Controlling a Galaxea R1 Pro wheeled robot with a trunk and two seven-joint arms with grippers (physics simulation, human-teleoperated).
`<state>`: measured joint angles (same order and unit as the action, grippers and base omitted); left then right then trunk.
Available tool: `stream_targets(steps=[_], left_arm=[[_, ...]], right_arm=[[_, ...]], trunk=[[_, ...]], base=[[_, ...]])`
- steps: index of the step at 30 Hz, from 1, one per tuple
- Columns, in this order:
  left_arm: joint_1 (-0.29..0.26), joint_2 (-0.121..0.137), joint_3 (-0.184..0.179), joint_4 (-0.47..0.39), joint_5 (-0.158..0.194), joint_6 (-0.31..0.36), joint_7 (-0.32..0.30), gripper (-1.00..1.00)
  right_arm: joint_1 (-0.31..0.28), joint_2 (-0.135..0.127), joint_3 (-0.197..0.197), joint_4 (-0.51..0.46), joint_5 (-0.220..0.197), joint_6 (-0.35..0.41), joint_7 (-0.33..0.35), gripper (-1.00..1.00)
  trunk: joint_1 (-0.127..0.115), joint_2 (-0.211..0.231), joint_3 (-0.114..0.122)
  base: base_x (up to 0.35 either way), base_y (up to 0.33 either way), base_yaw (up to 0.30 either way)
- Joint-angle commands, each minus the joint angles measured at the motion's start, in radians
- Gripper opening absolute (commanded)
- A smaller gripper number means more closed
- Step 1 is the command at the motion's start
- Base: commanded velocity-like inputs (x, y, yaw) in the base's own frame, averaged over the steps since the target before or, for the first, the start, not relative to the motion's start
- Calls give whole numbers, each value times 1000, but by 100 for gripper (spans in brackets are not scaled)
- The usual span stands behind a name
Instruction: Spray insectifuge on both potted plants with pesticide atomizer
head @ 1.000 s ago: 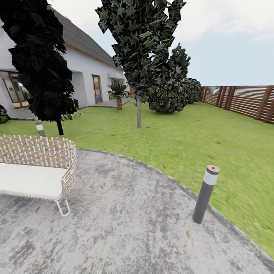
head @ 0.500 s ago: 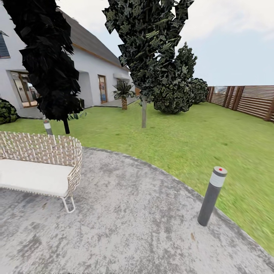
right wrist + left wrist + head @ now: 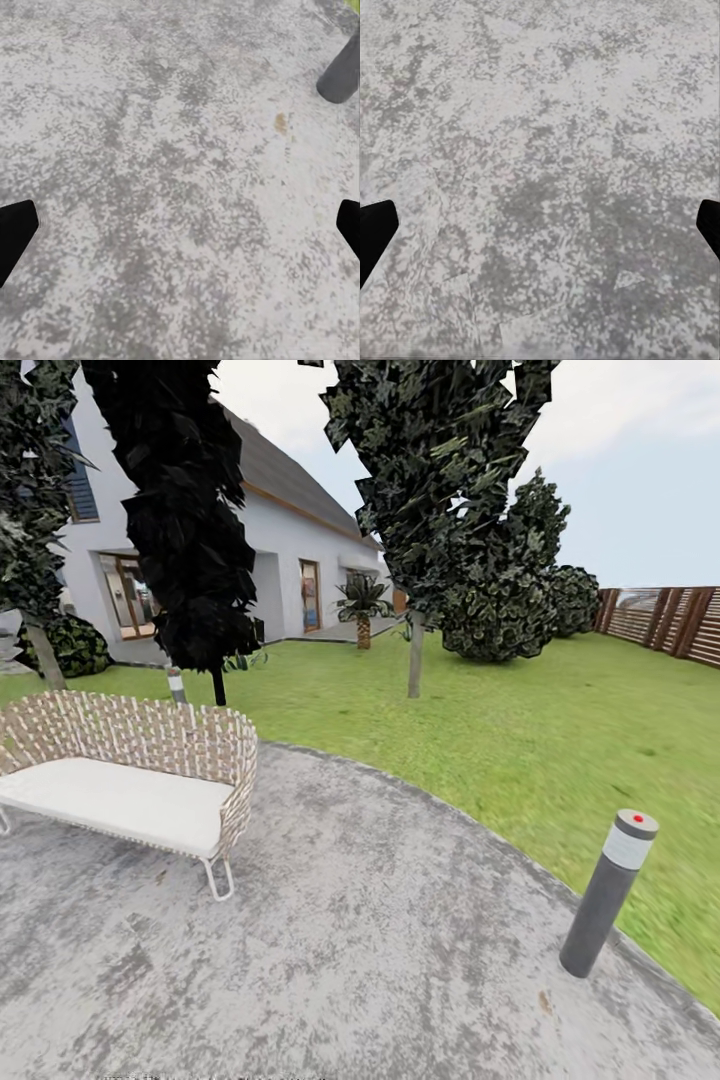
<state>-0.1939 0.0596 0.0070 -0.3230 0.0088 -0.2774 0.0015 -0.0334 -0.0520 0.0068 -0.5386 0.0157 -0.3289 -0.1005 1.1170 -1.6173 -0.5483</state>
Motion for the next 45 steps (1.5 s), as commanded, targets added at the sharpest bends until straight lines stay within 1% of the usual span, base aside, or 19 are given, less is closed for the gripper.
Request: stream_targets(steps=[1, 3, 6, 11, 15, 45], left_arm=[[-1, 0, 1, 1, 2, -3, 1, 100], [-1, 0, 1, 1, 2, -3, 1, 100], [-1, 1, 5, 1, 2, -3, 1, 100], [-1, 2, 40, 1, 2, -3, 2, 100], [-1, 2, 51, 1, 2, -3, 2, 100], [-1, 2, 53, 1, 2, -3, 2, 100]], right_arm=[[0, 0, 1, 1, 23, -3, -5, 100], [0, 0, 1, 1, 37, -4, -6, 100], [0, 0, 0, 2, 45, -4, -6, 100], [0, 0, 0, 2, 47, -3, -7, 100], [0, 0, 0, 2, 47, -3, -7, 100], [0, 0, 0, 2, 47, -2, -6, 100]], trunk=[[12, -22, -9], [19, -36, -15], [31, -57, -23], [50, -92, -37], [65, -120, -48], [180, -330, -140]], base=[[0, 0, 271], [0, 0, 271], [0, 0, 271], [0, 0, 272], [0, 0, 272], [0, 0, 275]])
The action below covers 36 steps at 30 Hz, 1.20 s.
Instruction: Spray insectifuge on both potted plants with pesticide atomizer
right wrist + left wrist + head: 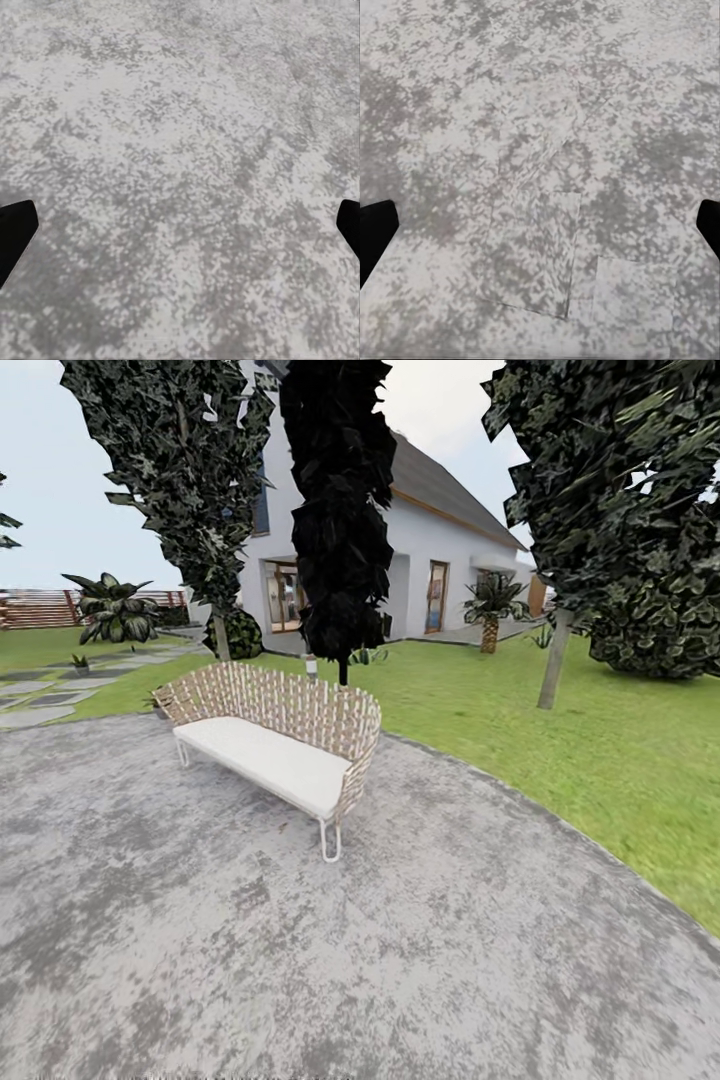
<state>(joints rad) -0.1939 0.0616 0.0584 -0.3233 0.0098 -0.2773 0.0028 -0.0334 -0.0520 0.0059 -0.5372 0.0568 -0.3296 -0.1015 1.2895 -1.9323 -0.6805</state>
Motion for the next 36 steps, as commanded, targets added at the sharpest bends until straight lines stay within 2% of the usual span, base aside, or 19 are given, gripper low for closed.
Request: stream_targets(steps=[1, 36], left_arm=[[-1, 0, 1, 1, 1, -3, 0, 100], [-1, -1, 8, 1, -1, -3, 0, 100]], right_arm=[[0, 0, 0, 0, 6, -2, -5, 100], [0, 1, 2, 2, 6, -2, -4, 100]], trunk=[[11, -22, -10], [146, -267, -120]], base=[[0, 0, 276], [0, 0, 277]])
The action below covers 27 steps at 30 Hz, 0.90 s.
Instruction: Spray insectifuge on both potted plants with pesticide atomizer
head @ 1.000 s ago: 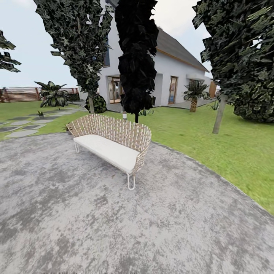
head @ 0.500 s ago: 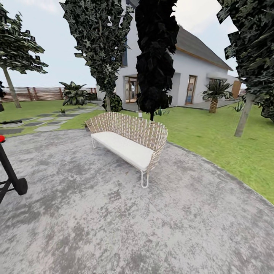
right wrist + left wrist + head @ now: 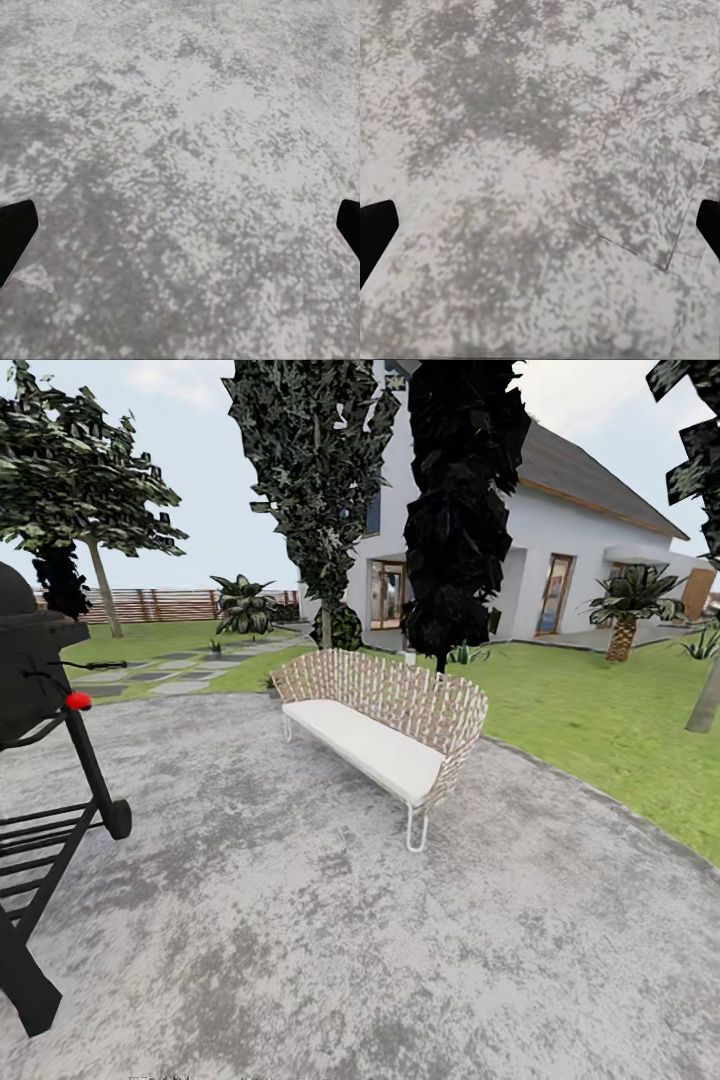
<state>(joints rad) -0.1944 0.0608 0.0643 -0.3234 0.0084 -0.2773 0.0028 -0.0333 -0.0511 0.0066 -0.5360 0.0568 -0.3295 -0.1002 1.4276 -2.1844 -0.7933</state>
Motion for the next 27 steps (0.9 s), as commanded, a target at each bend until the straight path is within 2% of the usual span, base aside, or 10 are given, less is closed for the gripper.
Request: stream_targets(steps=[1, 7, 16, 27], left_arm=[[-1, -1, 2, 1, 1, -3, 0, 100], [0, -1, 2, 1, 1, -3, 0, 100], [0, -1, 2, 1, 1, -3, 0, 100], [0, -1, 2, 1, 1, -3, 0, 100]], right_arm=[[0, 0, 1, 1, 6, -2, -6, 100], [0, 0, 1, -1, 6, -2, -5, 100], [0, 0, 1, -1, 26, -2, -2, 100], [0, 0, 1, -1, 26, -2, -3, 100]], trunk=[[11, -22, -10], [34, -64, -29], [69, -127, -57], [111, -204, -92]], base=[[0, 0, 278], [0, 0, 244], [0, 0, 33], [0, 0, 269]])
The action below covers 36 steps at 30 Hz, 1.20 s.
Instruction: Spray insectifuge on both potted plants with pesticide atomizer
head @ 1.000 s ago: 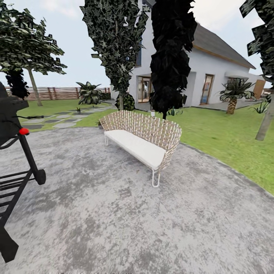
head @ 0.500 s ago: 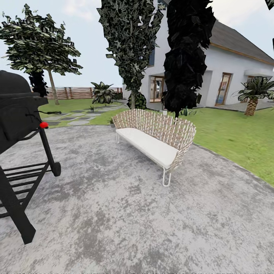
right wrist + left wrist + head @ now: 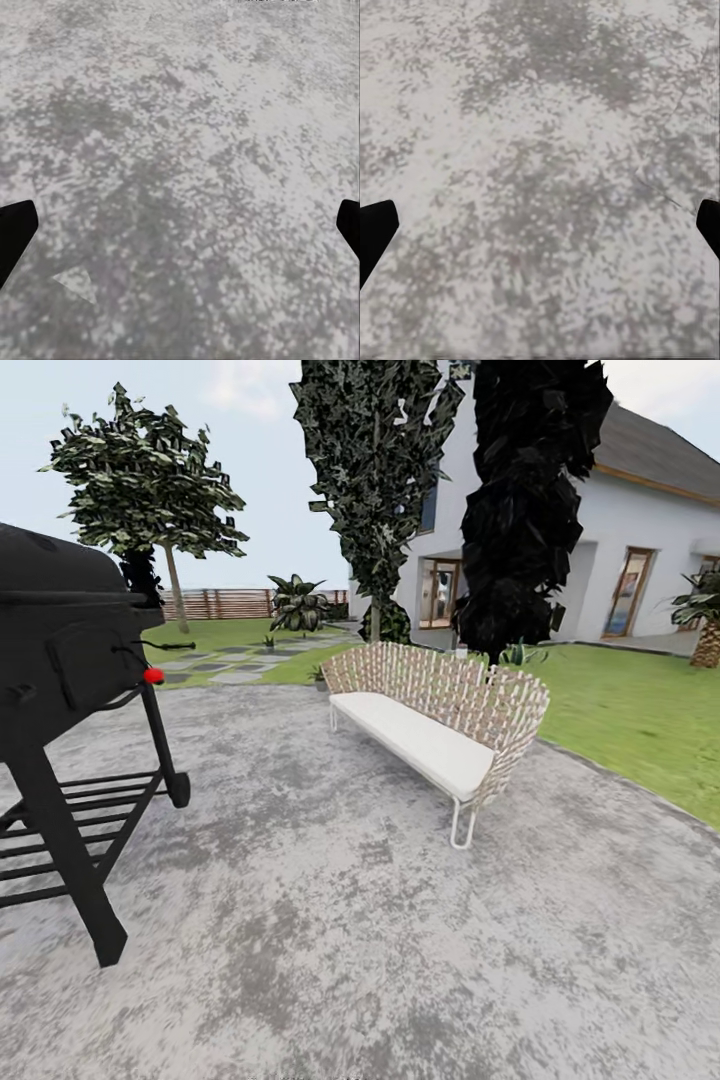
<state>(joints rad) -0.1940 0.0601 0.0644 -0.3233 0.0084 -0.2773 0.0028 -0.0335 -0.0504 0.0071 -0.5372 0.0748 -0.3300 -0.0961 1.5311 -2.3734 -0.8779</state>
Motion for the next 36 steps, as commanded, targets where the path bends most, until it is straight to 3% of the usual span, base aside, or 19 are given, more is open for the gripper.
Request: stream_targets(steps=[1, 26, 36], left_arm=[[-1, 0, 2, 1, 1, -3, 0, 100], [-3, -11, -4, 1, -5, -2, -1, 100], [-4, -8, -3, 1, 1, -2, -1, 100]], right_arm=[[0, 0, 1, 0, 8, -2, -7, 100], [0, 0, 0, 0, 8, -3, -8, 100], [0, 0, -2, 0, 7, -2, -10, 100]], trunk=[[8, -15, -7], [8, -15, -12], [8, -15, -14]], base=[[0, 0, 277], [2, 0, 277], [271, 0, 91]])
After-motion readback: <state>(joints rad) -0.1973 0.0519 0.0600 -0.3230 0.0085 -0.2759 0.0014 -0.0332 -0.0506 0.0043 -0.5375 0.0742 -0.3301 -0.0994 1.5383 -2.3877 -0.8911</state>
